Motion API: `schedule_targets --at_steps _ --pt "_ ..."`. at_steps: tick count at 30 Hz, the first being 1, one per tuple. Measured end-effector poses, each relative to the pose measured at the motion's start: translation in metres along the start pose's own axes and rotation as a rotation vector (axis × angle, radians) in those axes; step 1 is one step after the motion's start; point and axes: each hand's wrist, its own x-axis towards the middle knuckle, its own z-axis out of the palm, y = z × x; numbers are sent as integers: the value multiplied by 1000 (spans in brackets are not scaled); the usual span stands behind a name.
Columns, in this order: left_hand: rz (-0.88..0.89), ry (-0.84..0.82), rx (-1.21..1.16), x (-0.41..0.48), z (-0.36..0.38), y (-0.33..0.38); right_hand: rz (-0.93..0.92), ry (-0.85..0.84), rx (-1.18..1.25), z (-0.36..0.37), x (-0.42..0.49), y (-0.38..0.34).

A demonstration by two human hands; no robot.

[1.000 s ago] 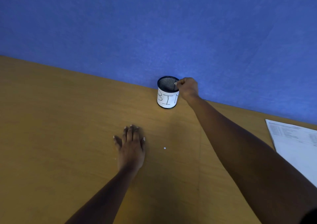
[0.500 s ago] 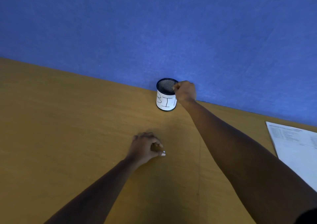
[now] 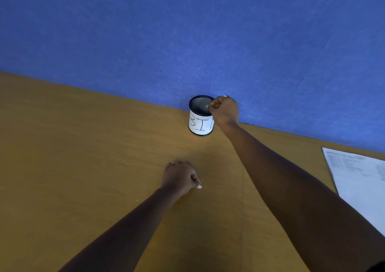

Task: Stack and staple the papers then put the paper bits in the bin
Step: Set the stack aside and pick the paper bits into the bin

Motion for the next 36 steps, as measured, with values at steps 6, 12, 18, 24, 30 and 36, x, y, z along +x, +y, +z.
schedule_targets --at_steps 6,12,18,24,30,36 --pt "41 -42 154 1 4 7 -43 7 21 6 -8 4" --pt "-77 13 -39 19 -33 23 -24 52 101 0 -19 13" --pt "-91 320 -252 86 -102 39 14 51 130 -5 -22 19" --pt "-141 382 -171 131 -117 47 -5 30 135 -7 -24 19" --pt "-151 330 -38 143 -112 47 -43 7 169 -5 -24 16" --pt "-193 353 -18 146 -116 45 -105 14 197 -5 -34 19"
